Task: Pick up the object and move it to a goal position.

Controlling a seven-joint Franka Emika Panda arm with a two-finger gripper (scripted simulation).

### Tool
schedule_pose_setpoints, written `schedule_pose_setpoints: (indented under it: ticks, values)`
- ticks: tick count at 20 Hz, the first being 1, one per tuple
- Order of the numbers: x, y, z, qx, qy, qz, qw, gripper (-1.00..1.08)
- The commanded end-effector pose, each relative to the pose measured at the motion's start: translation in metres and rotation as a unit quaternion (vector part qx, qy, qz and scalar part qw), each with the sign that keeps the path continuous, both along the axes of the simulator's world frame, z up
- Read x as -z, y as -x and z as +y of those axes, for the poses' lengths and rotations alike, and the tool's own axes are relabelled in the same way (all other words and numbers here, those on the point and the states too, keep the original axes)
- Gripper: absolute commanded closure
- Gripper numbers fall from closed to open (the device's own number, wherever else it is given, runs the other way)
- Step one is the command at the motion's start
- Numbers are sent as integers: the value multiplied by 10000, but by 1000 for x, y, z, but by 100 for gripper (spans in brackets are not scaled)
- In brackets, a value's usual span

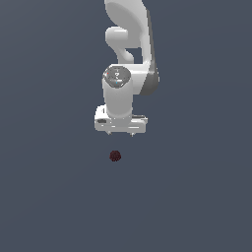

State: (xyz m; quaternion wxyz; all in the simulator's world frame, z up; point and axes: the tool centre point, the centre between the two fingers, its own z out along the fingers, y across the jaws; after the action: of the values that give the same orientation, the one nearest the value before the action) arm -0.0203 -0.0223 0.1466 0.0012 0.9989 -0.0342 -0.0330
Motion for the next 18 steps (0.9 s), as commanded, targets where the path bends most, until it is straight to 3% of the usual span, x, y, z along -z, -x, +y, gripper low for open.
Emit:
schedule_pose_setpoints:
  ticks: [1,18]
  values:
    - [0,0,0,0,0,0,10000,-92]
    - [-14,-4,-8,36,97,-39,9999,-92]
